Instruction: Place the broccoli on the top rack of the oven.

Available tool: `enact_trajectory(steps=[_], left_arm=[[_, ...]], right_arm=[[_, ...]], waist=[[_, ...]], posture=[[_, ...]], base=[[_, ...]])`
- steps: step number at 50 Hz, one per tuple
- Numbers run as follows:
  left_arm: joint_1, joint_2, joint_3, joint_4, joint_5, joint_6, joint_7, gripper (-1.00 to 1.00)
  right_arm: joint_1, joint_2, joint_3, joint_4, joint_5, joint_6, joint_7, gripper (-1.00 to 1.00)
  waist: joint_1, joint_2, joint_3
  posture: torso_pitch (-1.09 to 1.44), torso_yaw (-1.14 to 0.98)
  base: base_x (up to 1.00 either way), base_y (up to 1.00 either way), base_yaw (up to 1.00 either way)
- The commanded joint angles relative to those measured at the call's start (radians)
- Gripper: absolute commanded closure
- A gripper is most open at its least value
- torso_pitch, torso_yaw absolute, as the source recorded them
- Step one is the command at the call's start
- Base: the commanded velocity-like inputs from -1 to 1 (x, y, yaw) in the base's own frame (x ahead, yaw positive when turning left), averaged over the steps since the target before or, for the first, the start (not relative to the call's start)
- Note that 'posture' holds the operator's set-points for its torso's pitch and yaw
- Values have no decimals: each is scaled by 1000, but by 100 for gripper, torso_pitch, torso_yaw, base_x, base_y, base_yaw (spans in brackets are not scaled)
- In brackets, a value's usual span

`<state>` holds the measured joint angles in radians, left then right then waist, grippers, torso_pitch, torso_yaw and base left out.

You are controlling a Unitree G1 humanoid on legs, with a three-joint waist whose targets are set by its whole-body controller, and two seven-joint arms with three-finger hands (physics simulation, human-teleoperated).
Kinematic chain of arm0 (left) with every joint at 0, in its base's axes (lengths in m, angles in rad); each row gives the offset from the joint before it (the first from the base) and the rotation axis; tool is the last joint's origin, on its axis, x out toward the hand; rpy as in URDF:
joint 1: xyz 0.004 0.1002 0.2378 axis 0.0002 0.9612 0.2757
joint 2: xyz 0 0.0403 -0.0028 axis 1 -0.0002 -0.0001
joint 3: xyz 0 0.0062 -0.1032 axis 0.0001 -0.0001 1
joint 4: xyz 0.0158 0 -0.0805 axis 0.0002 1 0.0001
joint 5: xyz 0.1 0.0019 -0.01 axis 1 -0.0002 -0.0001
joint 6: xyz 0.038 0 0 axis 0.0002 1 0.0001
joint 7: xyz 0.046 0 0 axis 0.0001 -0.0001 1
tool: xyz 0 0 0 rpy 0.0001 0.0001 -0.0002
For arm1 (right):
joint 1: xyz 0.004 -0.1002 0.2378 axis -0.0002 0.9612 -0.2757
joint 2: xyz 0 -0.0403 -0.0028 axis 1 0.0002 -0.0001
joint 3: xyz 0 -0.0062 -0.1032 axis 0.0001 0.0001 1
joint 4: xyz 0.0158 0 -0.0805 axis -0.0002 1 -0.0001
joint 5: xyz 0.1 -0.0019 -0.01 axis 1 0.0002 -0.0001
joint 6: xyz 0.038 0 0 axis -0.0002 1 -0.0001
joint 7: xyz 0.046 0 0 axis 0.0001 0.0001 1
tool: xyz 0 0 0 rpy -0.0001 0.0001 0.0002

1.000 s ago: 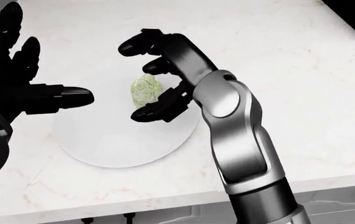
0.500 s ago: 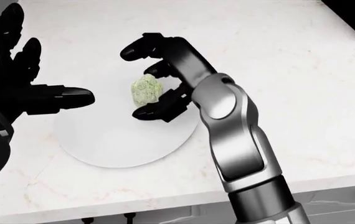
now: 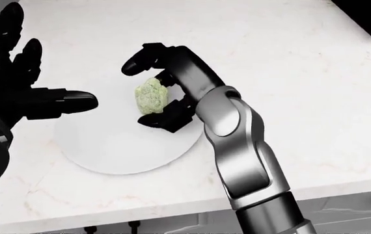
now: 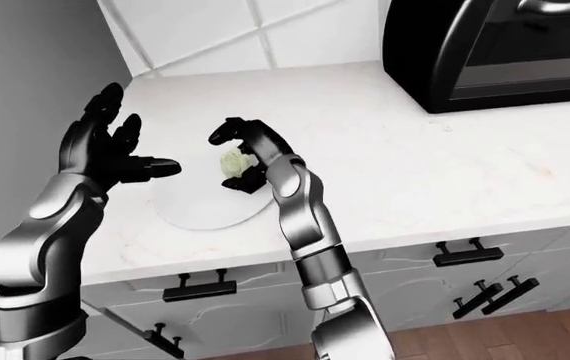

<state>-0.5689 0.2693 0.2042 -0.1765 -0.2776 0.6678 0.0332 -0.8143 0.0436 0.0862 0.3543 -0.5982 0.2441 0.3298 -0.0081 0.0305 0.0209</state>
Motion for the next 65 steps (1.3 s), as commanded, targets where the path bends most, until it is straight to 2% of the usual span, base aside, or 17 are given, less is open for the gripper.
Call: enact_trajectory(steps=[1,13,18,24,27,30,32,34,35,50,60,65], left_arm=[[-30,12,11,-32,-1,-32,-1,-100],[-33,10,7,-31,0,-32,2,-100],[-33,11,8,-33,-2,-31,1,-100],[-34,9,6,-27,0,-34,0,-100],[-33,10,7,-28,-1,-34,-1,-100],[-31,9,6,-29,-1,-33,0,-100],[-31,8,7,-34,-1,-30,1,-100],[-31,8,6,-36,-1,-29,1,-100],[-32,8,5,-37,-1,-28,1,-100],[-35,7,5,-35,1,-28,1,-100],[-34,8,5,-32,2,-33,0,-100],[-34,7,4,-41,1,-23,2,-100]], right_arm=[[-32,1,-1,-25,-2,-20,-9,-2],[-37,6,3,-12,-9,-35,-24,1],[-42,10,3,-6,-15,-42,-33,15],[-64,8,-3,13,-8,-47,-45,20],[-76,9,-4,15,-7,-43,-46,33],[-91,10,-5,-1,-5,-25,-40,33],[-97,11,-6,-13,-3,-14,-37,47],[-101,11,-6,-23,-2,-6,-35,92],[-102,12,-5,-32,-1,1,-33,100],[-179,-6,-23,-27,20,40,-43,100],[-285,-45,-71,25,147,130,-64,100],[-321,-78,-72,47,181,145,-73,100]], waist=[[0,4,-25],[1,3,-27],[1,3,-27],[0,4,-27],[0,4,-27],[0,4,-26],[0,4,-25],[0,4,-24],[0,3,-24],[0,4,-21],[0,3,-18],[1,2,-17]], posture=[[0,0],[0,0],[0,0],[0,0],[0,0],[0,0],[0,0],[0,0],[0,0],[0,0],[0,0],[0,0]], base=[[0,0,0],[0,0,0],[0,0,0],[0,0,0],[0,0,0],[0,0,0],[0,0,0],[0,0,0],[0,0,0],[0,0,0],[0,0,0],[0,0,0]])
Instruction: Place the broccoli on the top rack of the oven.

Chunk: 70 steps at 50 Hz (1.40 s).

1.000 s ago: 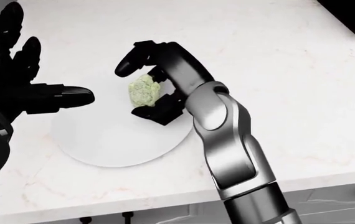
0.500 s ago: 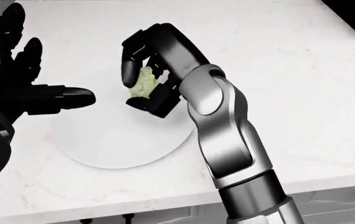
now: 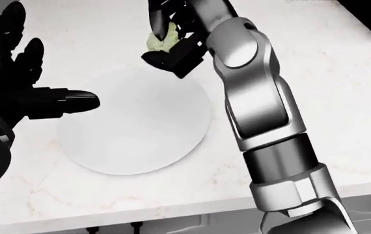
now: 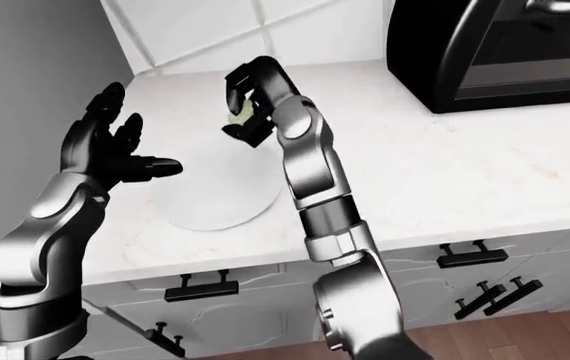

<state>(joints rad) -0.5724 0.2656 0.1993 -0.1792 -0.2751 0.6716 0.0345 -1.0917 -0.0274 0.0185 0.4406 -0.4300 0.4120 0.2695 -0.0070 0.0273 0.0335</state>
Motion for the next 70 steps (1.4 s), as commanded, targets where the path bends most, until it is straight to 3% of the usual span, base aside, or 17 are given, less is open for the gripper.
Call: enact_trajectory(steps=[1,14,34,51,52,55,70], left_arm=[[-28,11,10,-34,0,-33,-2,-100],[-30,11,9,-36,4,-30,-4,-100],[-45,21,8,-25,19,-12,1,-100],[-262,131,30,56,27,129,-7,-100],[-262,133,30,61,28,124,-10,-100],[-253,128,30,66,28,110,-13,-100],[-251,119,27,63,15,97,2,-100]], right_arm=[[-49,-14,-5,-35,15,-22,-11,100],[-146,-103,-47,14,83,17,4,100],[-145,-218,-83,-10,144,78,-8,100],[-124,-263,-110,-32,186,96,-30,100],[-117,-264,-110,-48,188,106,-28,100],[-98,-264,-113,-56,195,103,-35,100],[-110,-271,-109,-62,193,123,-22,100]], waist=[[0,5,-29],[1,1,-26],[3,-8,-25],[2,-8,-21],[2,-5,-40],[3,-4,-43],[0,12,-30]], posture=[[0,0],[0,0],[0,0],[0,0],[0,0],[0,0],[0,0]], base=[[0,0,0],[0,0,0],[0,0,0],[0,0,0],[-5,0,0],[-10,0,0],[-13,0,0]])
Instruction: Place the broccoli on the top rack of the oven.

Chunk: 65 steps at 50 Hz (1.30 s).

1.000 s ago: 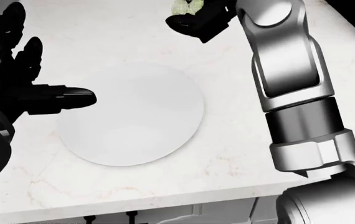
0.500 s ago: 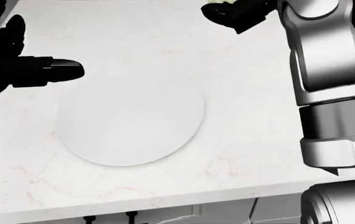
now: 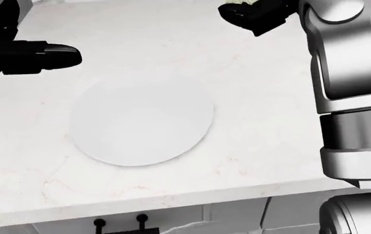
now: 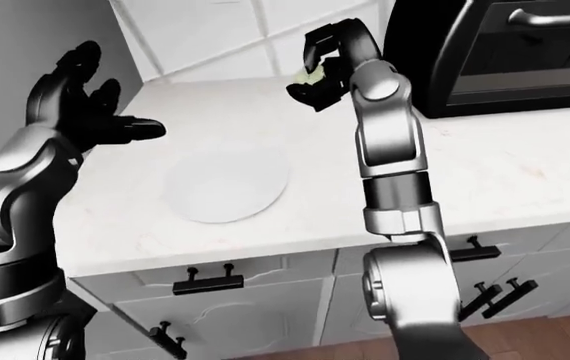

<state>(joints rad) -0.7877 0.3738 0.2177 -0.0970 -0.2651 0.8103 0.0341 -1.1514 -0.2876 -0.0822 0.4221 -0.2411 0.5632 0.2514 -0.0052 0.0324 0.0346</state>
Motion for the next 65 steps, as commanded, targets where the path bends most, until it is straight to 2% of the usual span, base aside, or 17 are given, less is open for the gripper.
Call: enact_trajectory(steps=[1,7,10,16,20,21,27,30,35,37,40,45,48,49,55,61,65], left_arm=[[-37,10,7,-16,6,-44,2,-100],[-21,8,13,-14,3,-55,-2,-100],[-11,7,15,-25,-1,-54,2,-100],[-3,5,14,-23,-3,-62,6,-100],[-3,0,9,-21,-2,-64,8,-100],[-4,1,9,-24,-2,-62,8,-100],[13,1,15,-36,-4,-65,6,-100],[12,-1,13,-37,-5,-65,8,-100],[12,-3,11,-45,-7,-58,9,-100],[8,-2,11,-46,-8,-54,9,-100],[6,-4,9,-40,-6,-58,9,-100],[-7,-3,6,-22,-3,-65,6,-100],[-10,-6,3,-24,-2,-62,7,-100],[-9,-6,3,-24,-2,-62,7,-100],[-13,-8,3,-21,0,-63,7,-100],[4,-6,9,-36,-3,-60,7,-100],[9,-7,9,-41,-3,-61,8,-100]], right_arm=[[-51,-10,-10,-43,7,-26,-4,100],[-43,-4,-4,-32,8,-35,-13,100],[-46,2,1,-32,4,-35,-12,100],[-54,-2,-3,-20,-1,-39,-8,100],[-52,-4,-5,-14,-1,-47,-9,100],[-49,-4,-5,-14,-2,-48,-10,100],[-41,-1,-3,-27,-5,-44,-10,100],[-31,2,2,-47,-8,-34,3,100],[-33,0,0,-35,-15,-39,1,100],[-32,0,-2,-36,-15,-39,1,100],[-32,0,-2,-41,-16,-36,2,100],[-42,-4,-5,-21,-15,-48,-2,100],[-37,-7,-6,-23,-15,-50,-5,100],[-36,-8,-6,-23,-15,-51,-5,100],[-41,-8,-6,-26,-16,-48,-6,100],[-31,3,-1,-19,-21,-69,-17,100],[-25,4,-1,-25,-21,-73,-16,100]], waist=[[-3,4,-33],[-7,-22,-42],[-6,-81,-47],[-4,-31,-11],[-5,53,-40],[4,20,-19],[1,-2,-31],[24,-66,-15],[15,-18,-25],[17,38,-11],[9,34,-30],[13,-8,-33],[14,-112,-47],[9,-68,-34],[13,-29,-26],[4,-41,7],[-11,-13,4]], posture=[[0,0],[0,0],[0,0],[0,0],[0,0],[0,0],[0,0],[0,0],[0,0],[0,0],[0,0],[0,0],[0,0],[0,0],[0,0],[0,0],[0,0]], base=[[-13,0,0],[-13,0,0],[-14,0,0],[-5,-1,0],[0,-7,0],[0,-9,0],[0,-9,0],[0,0,0],[0,-8,0],[0,-29,0],[0,-33,0],[0,-33,0],[0,-32,0],[0,-30,0],[0,-27,0],[0,0,0],[0,0,0]])
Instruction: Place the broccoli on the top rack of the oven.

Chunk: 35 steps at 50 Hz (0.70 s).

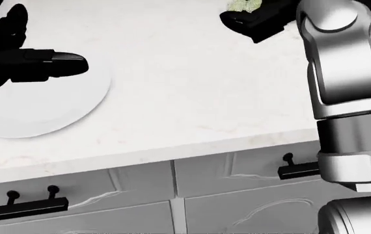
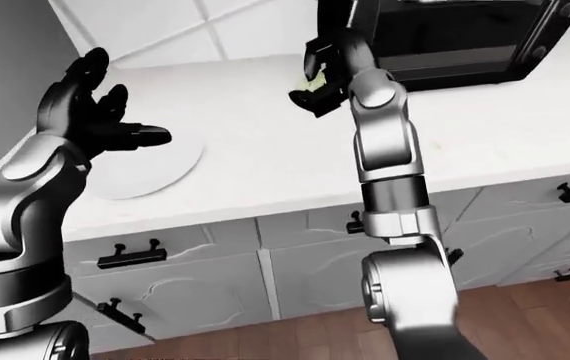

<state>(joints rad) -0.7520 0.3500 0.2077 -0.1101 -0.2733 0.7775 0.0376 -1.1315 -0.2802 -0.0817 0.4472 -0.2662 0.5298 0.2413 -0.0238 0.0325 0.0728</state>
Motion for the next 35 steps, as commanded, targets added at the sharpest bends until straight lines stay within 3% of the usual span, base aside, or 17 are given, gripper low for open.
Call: enact_trajectory(steps=[1,2,3,4,8,12,13,14,15,18,21,26,27,28,29,33,35], left_arm=[[-26,16,19,-26,5,-30,5,-100],[-27,16,19,-24,5,-31,4,-100],[-28,16,18,-20,6,-34,4,-100],[-28,16,18,-19,6,-36,4,-100],[-25,16,18,-24,5,-33,4,-100],[-22,16,20,-26,4,-33,5,-100],[-23,16,20,-24,4,-34,4,-100],[-22,16,20,-23,4,-36,4,-100],[-18,15,19,-22,4,-39,3,-100],[-15,15,20,-23,4,-39,4,-100],[-24,16,19,-22,4,-33,5,-100],[-25,12,14,-15,8,-40,5,-100],[-24,11,15,-16,8,-41,5,-100],[-22,11,14,-15,8,-42,4,-100],[-20,11,15,-17,9,-42,4,-100],[-14,9,15,-22,9,-41,3,-100],[-13,9,16,-23,8,-41,3,-100]], right_arm=[[-43,-4,-1,-49,2,-43,-6,100],[-42,-5,-1,-49,1,-44,-6,100],[-43,-7,1,-51,-3,-40,-3,100],[-42,-7,1,-46,-4,-46,-4,100],[-39,-6,0,-46,-8,-49,-5,100],[-39,-6,0,-47,-12,-49,-4,100],[-39,-6,0,-44,-12,-51,-4,100],[-39,-5,0,-47,-13,-47,-3,100],[-36,-4,0,-47,-13,-50,-4,100],[-34,-3,1,-45,-16,-54,-2,100],[-42,-6,-1,-45,-15,-51,3,100],[-41,-10,-2,-49,-16,-51,8,100],[-40,-10,-2,-49,-17,-51,8,100],[-38,-10,-2,-51,-17,-52,8,100],[-33,-9,-1,-53,-18,-52,7,100],[-28,-5,0,-61,-20,-49,8,100],[-26,0,2,-58,-21,-52,7,100]], waist=[[3,7,-40],[-2,32,-48],[9,8,-61],[34,16,-65],[35,-2,-79],[40,-67,-52],[39,-102,-55],[36,-106,-64],[38,-94,-52],[49,-90,-65],[44,-57,-58],[36,33,-61],[37,71,-73],[43,78,-88],[43,69,-76],[61,12,-79],[58,-13,-62]], posture=[[0,0],[0,0],[0,0],[0,0],[0,0],[0,0],[0,0],[0,0],[0,0],[0,0],[0,0],[0,0],[0,0],[0,0],[0,0],[0,0],[0,0]], base=[[0,0,0],[0,0,0],[0,0,10],[0,0,100],[0,0,100],[0,0,100],[0,0,100],[0,0,100],[0,0,100],[0,0,100],[0,0,100],[0,0,100],[0,0,100],[0,0,100],[0,0,100],[0,0,100],[0,0,100]])
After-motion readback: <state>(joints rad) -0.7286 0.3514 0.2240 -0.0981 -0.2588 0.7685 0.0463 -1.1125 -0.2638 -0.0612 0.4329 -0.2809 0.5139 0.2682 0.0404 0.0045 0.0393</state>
